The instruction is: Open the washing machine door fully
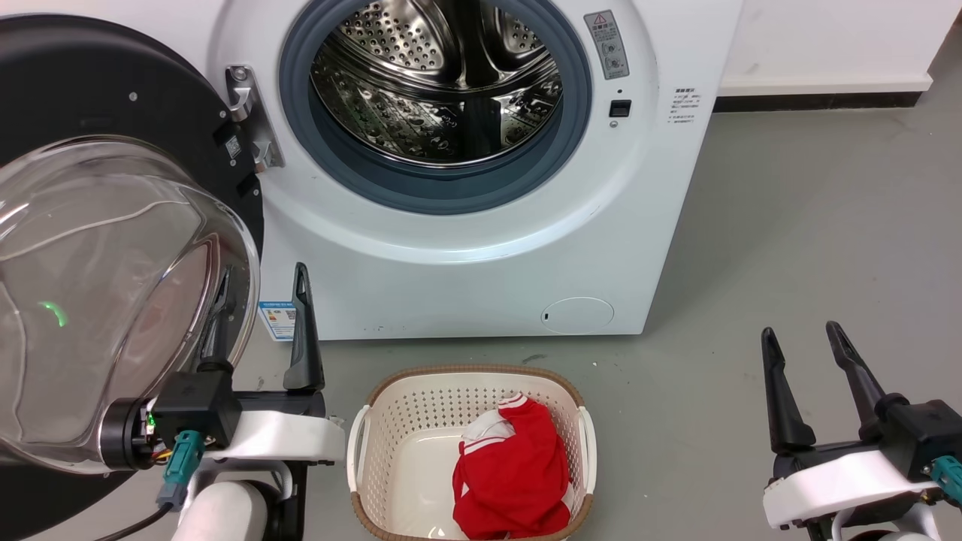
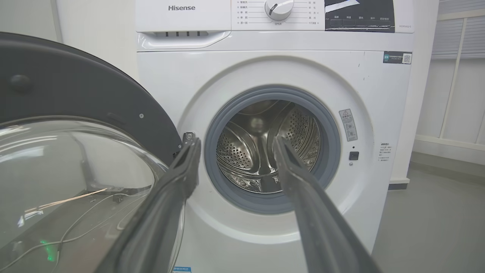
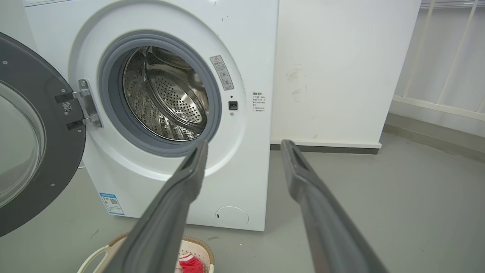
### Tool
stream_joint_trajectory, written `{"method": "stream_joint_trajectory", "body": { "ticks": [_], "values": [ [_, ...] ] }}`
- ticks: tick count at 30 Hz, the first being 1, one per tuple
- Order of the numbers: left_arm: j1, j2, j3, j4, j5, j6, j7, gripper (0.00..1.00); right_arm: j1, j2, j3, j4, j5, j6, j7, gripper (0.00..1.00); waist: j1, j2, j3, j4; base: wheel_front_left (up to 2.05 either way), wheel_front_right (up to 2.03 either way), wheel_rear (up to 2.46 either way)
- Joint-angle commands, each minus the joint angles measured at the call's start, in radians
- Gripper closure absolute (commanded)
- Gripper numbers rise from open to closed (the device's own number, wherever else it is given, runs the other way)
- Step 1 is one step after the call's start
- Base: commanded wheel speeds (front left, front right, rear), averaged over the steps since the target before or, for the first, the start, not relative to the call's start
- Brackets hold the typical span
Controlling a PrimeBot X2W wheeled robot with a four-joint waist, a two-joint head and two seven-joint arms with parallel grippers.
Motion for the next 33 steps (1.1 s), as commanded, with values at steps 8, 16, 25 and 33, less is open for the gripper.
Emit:
{"method": "stream_joint_trajectory", "body": {
  "ticks": [8,16,25,33],
  "values": [
    [0.048,-0.026,0.056,0.058,0.056,-0.01,-0.002,0.0,0.013,0.002,0.014,0.019,0.016,-0.001,-0.011,0.0,0.0,0.0,0.001,-0.007,0.0,0.0,0.0],
    [0.096,-0.049,0.092,0.071,0.097,-0.046,-0.002,0.0,0.007,0.002,0.023,0.042,0.024,-0.001,-0.021,0.0,0.0,0.0,0.002,0.001,0.0,0.0,0.0],
    [0.101,-0.083,0.128,0.076,0.124,-0.091,-0.002,0.0,-0.001,0.002,0.027,0.054,0.02,-0.001,-0.024,0.0,0.0,0.0,0.001,0.001,0.0,0.0,0.0],
    [0.099,-0.105,0.157,0.081,0.146,-0.119,-0.002,0.0,-0.001,0.002,0.028,0.056,0.019,-0.001,-0.024,0.0,0.0,0.0,0.002,-0.002,0.0,0.0,0.0]
  ]
}}
